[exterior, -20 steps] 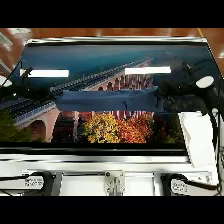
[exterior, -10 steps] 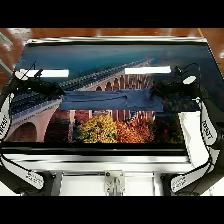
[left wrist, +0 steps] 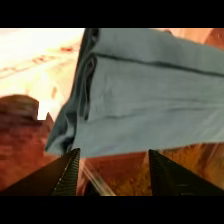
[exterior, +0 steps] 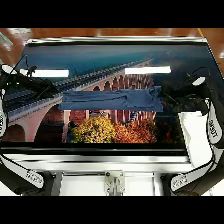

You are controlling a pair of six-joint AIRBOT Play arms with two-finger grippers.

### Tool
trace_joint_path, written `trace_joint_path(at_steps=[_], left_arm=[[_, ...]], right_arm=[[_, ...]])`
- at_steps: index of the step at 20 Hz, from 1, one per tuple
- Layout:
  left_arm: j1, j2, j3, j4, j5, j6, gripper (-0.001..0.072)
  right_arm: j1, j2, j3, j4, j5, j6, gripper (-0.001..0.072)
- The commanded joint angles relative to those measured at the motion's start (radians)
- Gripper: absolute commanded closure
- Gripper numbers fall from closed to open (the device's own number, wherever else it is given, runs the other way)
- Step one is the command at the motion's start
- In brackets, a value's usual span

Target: Fold the shirts.

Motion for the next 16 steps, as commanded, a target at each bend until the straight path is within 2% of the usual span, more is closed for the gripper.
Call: trace_joint_path(at_steps=[1,5,6,8,9,12,16], left_arm=[[-0.012,0.014,0.023,-0.001,-0.113,0.001,0.0202],[-0.055,0.038,0.023,-0.001,-0.112,0.003,0.0202],[-0.065,0.04,0.023,-0.001,-0.112,0.006,0.0202],[-0.081,0.04,0.023,-0.005,-0.111,0.006,0.0202],[-0.092,0.04,0.023,-0.022,-0.108,0.006,0.0231],[-0.148,0.025,0.022,-0.152,-0.021,0.007,0.066],[-0.338,-0.025,0.022,-0.261,0.137,0.044,0.0662]], right_arm=[[0.015,-0.057,0.001,0.017,0.054,-0.006,0.0031],[0.068,-0.124,0.001,0.111,-0.03,0.006,0.0041],[0.077,-0.128,0.001,0.136,-0.051,0.01,0.0169],[0.078,-0.118,0.003,0.196,-0.056,0.009,0.0651],[0.071,-0.1,0.003,0.223,-0.047,-0.01,0.065],[0.058,0.011,0.003,0.244,0.013,-0.051,0.065],[0.055,0.209,0.003,0.241,0.132,-0.049,0.065]])
